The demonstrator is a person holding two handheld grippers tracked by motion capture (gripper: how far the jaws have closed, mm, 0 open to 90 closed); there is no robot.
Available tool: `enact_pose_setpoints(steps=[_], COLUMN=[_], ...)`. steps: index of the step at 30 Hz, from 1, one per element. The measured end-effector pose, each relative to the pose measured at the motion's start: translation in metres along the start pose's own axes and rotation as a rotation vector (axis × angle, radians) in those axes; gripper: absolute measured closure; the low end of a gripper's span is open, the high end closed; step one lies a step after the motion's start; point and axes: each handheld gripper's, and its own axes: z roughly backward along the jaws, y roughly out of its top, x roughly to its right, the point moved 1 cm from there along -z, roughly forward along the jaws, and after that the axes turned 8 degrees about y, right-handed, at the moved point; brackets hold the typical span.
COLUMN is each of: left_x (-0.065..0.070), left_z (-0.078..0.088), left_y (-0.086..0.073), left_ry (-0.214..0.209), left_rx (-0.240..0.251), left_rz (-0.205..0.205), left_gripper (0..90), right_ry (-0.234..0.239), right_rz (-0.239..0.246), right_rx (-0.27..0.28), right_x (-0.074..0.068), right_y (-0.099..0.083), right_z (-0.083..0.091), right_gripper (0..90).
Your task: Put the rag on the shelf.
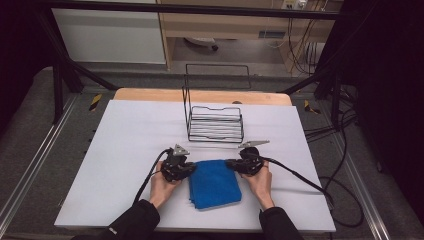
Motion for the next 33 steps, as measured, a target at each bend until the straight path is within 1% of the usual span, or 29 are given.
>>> enact_pose_setpoints(steps=[4, 7, 10, 13, 19, 22, 24, 25, 28, 30, 33], left_x=[0.0, 0.0, -0.001, -0.001, 0.001, 0.001, 0.001, 0.001, 0.002, 0.003, 0.005], left_z=[0.001, 0.003, 0.006, 0.01, 0.021, 0.028, 0.033, 0.036, 0.043, 0.046, 0.05], left_y=[0.0, 0.001, 0.001, 0.003, 0.007, 0.009, 0.011, 0.012, 0.014, 0.015, 0.017], left_ry=[0.006, 0.004, -0.001, -0.008, -0.023, -0.033, -0.04, -0.041, -0.039, -0.046, -0.045], left_rx=[0.002, 0.007, 0.017, 0.038, 0.09, 0.119, 0.136, 0.143, 0.169, 0.182, 0.197], left_rz=[0.012, 0.024, 0.031, 0.037, 0.037, 0.043, 0.041, 0.041, 0.034, 0.033, 0.03], left_gripper=[81.9, 82.2, 82.3, 82.3, 82.3, 82.2, 82.3, 82.3, 82.3, 82.3, 82.3], right_ry=[0.005, 0.003, 0.013, 0.018, 0.036, 0.044, 0.055, 0.055, 0.059, 0.062, 0.063], right_rz=[-0.01, -0.009, -0.006, -0.002, 0.025, 0.042, 0.051, 0.051, 0.06, 0.062, 0.065], right_rx=[0.002, 0.017, 0.039, 0.06, 0.11, 0.144, 0.177, 0.177, 0.2, 0.207, 0.224], right_x=[-0.001, -0.002, -0.004, -0.007, -0.013, -0.017, -0.019, -0.019, -0.021, -0.022, -0.024], right_y=[0.001, 0.002, 0.003, 0.005, 0.006, 0.006, 0.007, 0.007, 0.008, 0.008, 0.008], right_z=[0.003, 0.005, 0.01, 0.015, 0.029, 0.036, 0.042, 0.042, 0.047, 0.049, 0.053], right_gripper=[85.5, 85.6, 85.7, 85.6, 85.6, 85.6, 85.6, 85.6, 85.6, 85.6, 85.6])
